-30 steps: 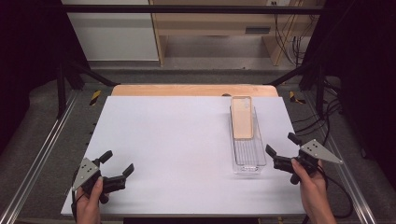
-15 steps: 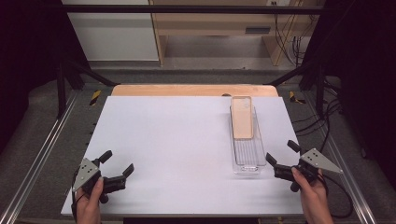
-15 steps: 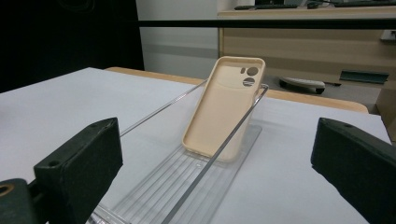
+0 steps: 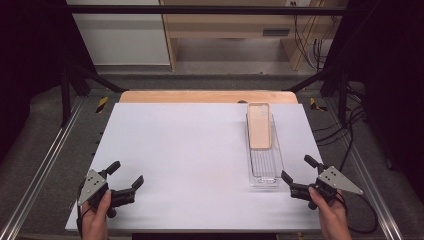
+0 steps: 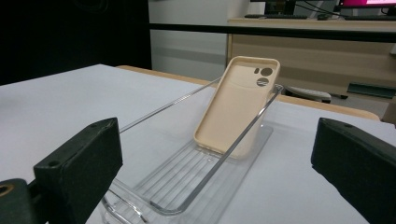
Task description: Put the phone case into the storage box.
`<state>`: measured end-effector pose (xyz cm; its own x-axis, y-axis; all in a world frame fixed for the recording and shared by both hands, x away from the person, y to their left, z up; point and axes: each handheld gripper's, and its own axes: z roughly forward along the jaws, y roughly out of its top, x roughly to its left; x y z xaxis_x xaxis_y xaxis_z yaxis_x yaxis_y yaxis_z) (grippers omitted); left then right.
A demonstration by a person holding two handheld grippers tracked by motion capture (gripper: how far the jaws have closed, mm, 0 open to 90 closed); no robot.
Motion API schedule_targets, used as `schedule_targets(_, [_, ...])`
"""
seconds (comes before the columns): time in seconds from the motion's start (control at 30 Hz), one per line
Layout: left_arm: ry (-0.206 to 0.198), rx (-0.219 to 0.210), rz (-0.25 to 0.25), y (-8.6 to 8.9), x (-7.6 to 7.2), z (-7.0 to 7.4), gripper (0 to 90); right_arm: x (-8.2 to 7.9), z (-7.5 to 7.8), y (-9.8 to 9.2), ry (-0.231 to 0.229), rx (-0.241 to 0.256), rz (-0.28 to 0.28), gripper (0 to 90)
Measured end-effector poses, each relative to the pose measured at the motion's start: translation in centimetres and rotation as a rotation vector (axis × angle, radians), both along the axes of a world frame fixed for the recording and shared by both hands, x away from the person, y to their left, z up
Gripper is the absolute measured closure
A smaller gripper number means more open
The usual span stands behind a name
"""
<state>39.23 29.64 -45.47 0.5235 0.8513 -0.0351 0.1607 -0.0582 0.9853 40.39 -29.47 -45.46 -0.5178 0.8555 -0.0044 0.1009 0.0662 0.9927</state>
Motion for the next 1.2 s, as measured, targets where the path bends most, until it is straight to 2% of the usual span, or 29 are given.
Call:
schedule_targets(0.33, [-0.018,-0.006,-0.009,0.0,-0.1,0.1,2.1,-0.3,-0.6,1.0,-0.032,-0.022,0.051,2.4])
schedule_targets(1.2, [-0.05,-0.02,-0.038,-0.1,-0.2,0.3,2.1,-0.1,-1.3,3.1,-0.021,-0.003,0.124,2.4])
